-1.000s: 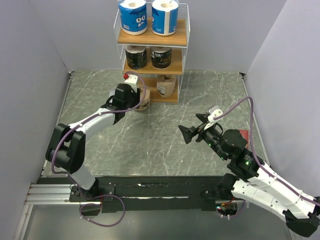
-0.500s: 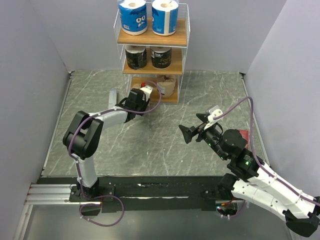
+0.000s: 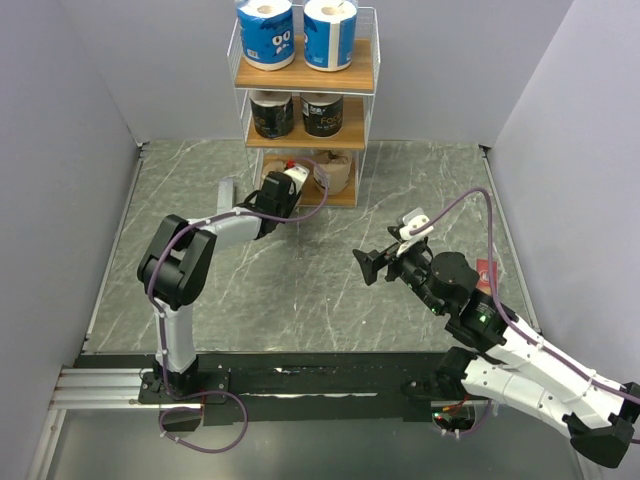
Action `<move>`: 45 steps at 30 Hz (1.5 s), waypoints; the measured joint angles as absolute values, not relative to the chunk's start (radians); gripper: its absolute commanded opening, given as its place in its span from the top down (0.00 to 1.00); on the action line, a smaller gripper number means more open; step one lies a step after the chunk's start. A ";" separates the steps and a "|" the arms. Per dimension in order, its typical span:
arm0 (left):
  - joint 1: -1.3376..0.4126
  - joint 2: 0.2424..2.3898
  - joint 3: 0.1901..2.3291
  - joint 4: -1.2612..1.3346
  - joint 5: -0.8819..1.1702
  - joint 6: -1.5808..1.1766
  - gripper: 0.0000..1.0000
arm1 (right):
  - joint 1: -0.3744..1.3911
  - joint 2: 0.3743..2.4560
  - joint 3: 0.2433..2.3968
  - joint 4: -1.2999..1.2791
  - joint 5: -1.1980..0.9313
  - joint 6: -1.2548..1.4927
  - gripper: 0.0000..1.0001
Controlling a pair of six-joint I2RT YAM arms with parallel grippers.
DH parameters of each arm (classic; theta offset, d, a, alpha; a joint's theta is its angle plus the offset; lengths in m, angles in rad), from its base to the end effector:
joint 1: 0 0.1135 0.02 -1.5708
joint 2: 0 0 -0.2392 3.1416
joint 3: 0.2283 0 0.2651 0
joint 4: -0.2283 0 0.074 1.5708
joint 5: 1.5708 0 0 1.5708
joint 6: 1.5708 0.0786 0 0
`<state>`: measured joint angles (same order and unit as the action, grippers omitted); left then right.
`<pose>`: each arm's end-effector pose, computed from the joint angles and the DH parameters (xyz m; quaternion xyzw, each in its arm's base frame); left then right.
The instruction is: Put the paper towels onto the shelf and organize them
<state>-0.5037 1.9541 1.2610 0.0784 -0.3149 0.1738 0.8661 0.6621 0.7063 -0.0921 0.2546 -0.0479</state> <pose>0.4216 -0.2045 0.1307 0.2234 0.8510 0.0627 0.4711 0.1683 0.1674 0.3247 -0.2382 0.6830 0.1879 0.6645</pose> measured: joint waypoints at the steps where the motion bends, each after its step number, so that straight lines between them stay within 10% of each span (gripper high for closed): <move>1: -0.504 1.959 1.265 0.084 -0.321 0.179 0.48 | 0.867 0.667 0.707 -0.092 0.255 -0.050 0.02; 45: -0.504 1.884 1.215 0.081 -0.193 0.239 0.51 | 0.867 0.658 0.721 -0.091 0.246 -0.045 0.02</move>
<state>-0.5037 1.8839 1.2148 0.0814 -0.1928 0.2394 0.8665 0.6579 0.7212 -0.0910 0.2459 -0.0452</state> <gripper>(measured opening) 0.494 0.982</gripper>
